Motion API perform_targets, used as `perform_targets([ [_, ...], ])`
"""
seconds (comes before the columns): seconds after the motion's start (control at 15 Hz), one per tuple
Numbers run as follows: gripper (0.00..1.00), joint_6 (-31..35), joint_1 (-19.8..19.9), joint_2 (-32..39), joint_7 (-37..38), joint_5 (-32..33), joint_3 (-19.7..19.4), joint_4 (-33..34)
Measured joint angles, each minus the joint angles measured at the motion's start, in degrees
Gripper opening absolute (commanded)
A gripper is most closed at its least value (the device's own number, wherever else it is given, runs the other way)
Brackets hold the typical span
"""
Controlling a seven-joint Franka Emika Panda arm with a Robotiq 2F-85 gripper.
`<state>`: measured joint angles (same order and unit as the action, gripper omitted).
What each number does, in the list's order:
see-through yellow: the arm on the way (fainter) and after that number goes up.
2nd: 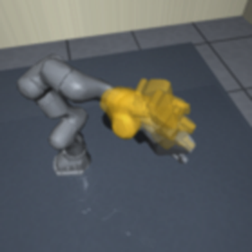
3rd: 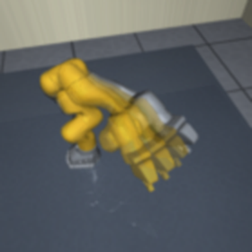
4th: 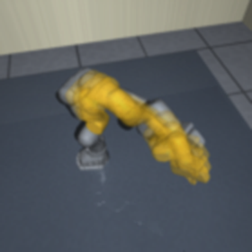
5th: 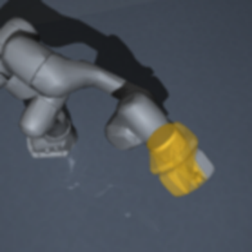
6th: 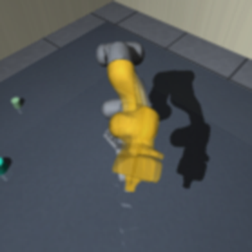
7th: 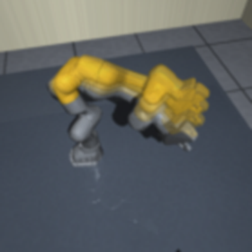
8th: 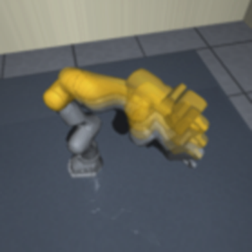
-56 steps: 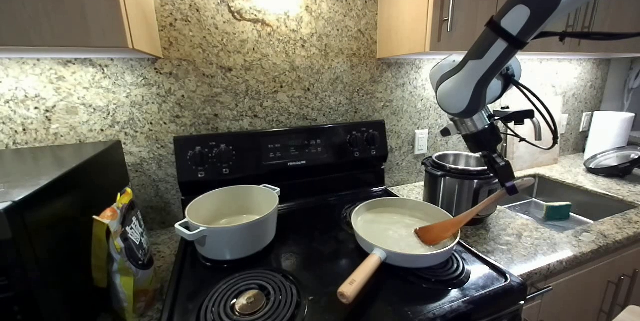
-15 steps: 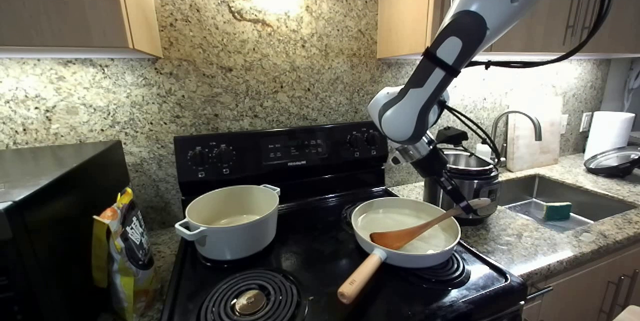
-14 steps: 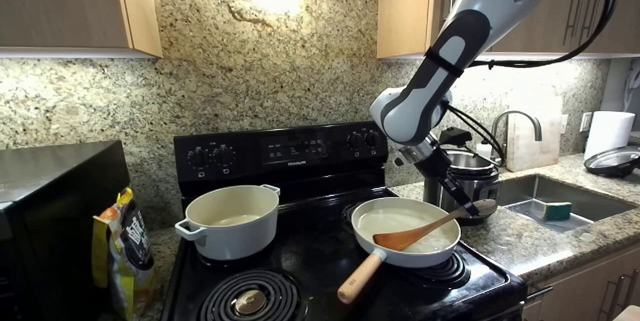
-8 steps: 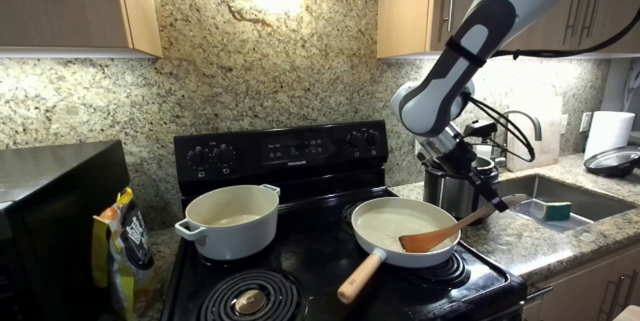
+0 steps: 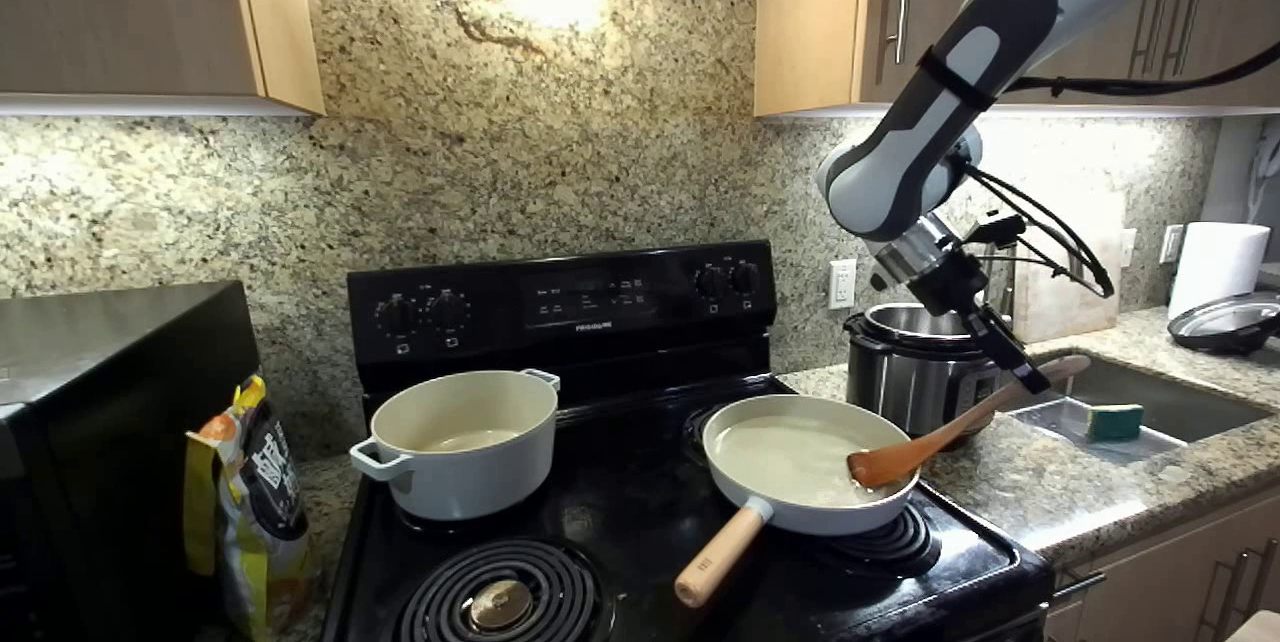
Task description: Use the wooden spoon to stir the water in the white pan
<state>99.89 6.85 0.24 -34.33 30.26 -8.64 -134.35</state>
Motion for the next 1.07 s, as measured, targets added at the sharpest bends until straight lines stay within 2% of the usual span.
perform_targets([
  [0.53, 0.08, 0.0, 0.5, 1.4, 2.8, -0.4, -0.4, 7.0],
  [1.07, 0.07, -0.1, -1.3, 8.3, 2.9, -0.3, 3.1, 13.9],
])
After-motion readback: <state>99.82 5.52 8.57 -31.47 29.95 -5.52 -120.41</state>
